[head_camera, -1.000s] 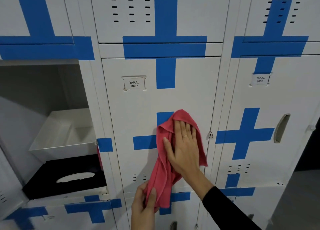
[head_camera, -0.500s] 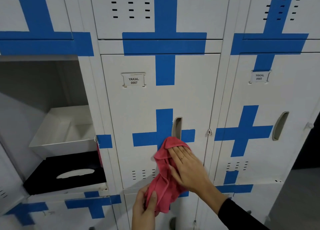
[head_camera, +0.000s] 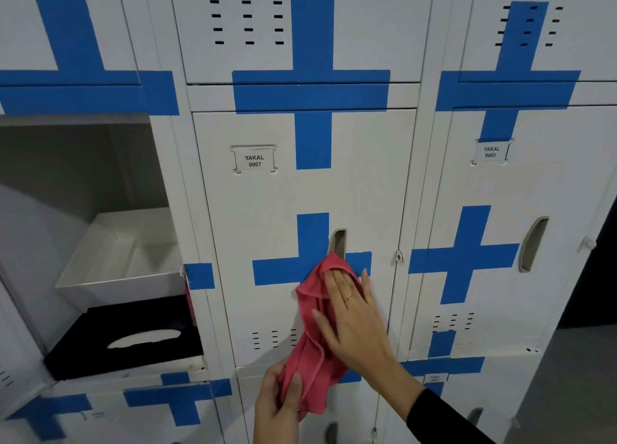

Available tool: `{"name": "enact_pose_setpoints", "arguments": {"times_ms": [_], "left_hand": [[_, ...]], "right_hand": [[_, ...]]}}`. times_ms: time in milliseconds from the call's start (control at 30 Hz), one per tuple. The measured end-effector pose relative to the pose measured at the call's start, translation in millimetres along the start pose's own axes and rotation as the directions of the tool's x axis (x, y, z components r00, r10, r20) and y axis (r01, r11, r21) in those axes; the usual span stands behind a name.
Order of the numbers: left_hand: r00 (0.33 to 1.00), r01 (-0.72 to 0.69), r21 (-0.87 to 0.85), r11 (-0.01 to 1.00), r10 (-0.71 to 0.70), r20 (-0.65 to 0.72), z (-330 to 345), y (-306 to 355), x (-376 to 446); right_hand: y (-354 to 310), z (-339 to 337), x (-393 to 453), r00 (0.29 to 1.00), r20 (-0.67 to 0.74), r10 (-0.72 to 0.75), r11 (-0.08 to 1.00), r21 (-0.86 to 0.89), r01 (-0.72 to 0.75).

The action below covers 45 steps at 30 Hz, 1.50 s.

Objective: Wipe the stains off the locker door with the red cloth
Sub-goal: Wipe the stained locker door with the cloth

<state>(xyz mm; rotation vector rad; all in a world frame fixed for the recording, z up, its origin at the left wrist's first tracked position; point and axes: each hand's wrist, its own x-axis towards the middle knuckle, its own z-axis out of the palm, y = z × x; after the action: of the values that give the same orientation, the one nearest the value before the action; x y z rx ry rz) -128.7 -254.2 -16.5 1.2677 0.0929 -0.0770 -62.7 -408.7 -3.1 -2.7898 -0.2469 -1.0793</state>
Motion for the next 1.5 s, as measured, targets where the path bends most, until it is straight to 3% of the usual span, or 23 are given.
{"name": "enact_pose_setpoints", "arguments": {"times_ms": [233, 533, 767, 833, 933, 1033, 1133, 1200, 1233, 1333, 1433, 1500], "left_hand": [[0.999, -0.026, 0.053, 0.998, 0.025, 0.028, 9.3, 5.0, 0.0], [1.000, -0.024, 0.053, 0.998, 0.023, 0.011, 4.1, 9.7, 2.7], [1.000, -0.030, 0.029, 0.999, 0.030, 0.005, -7.2, 9.0, 3.5], [1.000, -0.027, 0.013, 1.000, 0.027, 0.006, -8.6, 10.1, 4.1], [1.000, -0.016, 0.001, 1.000, 0.016, 0.006, -8.0, 10.2, 5.2], [1.000, -0.013, 0.004, 1.000, 0.013, 0.003, -8.2, 10.0, 5.4], [1.000, -0.005, 0.022, 1.000, 0.005, -0.006, -10.6, 7.4, 5.2], [1.000, 0.002, 0.025, 1.000, -0.002, 0.005, -12.4, 6.2, 5.6], [1.000, 0.004, 0.029, 1.000, -0.005, 0.011, -13.1, 6.2, 5.9], [0.999, -0.005, 0.061, 0.998, 0.003, 0.036, -10.9, 7.6, 7.2], [0.998, -0.031, 0.097, 0.995, 0.026, 0.061, -5.9, 10.5, 7.6], [0.997, -0.033, 0.106, 0.994, 0.025, 0.075, -3.7, 13.1, 7.4]], "right_hand": [[-6.3, -7.0, 7.5, 0.992, -0.125, -0.003, 0.995, -0.094, -0.009], [-16.1, -11.6, 12.2, 0.997, -0.060, 0.053, 0.999, -0.002, -0.054], [-8.3, -35.2, 12.7, 0.981, 0.010, 0.194, 0.902, 0.391, -0.182], [2.3, -37.2, 11.4, 0.953, 0.065, 0.296, 0.729, 0.629, -0.270], [17.6, -25.1, -3.0, 0.882, 0.250, 0.399, 0.243, 0.899, -0.365], [16.9, -7.6, -27.5, 0.827, 0.316, 0.466, -0.005, 0.935, -0.355], [11.3, -3.6, -45.8, 0.769, 0.321, 0.552, -0.151, 0.946, -0.287], [7.7, -7.0, -52.6, 0.766, 0.224, 0.603, -0.095, 0.973, -0.210], [6.1, -10.6, -53.4, 0.770, 0.155, 0.620, -0.019, 0.983, -0.183], [-0.7, -25.1, -41.1, 0.862, -0.020, 0.507, 0.352, 0.917, -0.186], [2.8, -22.7, -17.6, 0.953, -0.052, 0.299, 0.750, 0.630, -0.201], [9.4, -12.3, -6.0, 0.979, -0.064, 0.192, 0.911, 0.382, -0.154]]}}
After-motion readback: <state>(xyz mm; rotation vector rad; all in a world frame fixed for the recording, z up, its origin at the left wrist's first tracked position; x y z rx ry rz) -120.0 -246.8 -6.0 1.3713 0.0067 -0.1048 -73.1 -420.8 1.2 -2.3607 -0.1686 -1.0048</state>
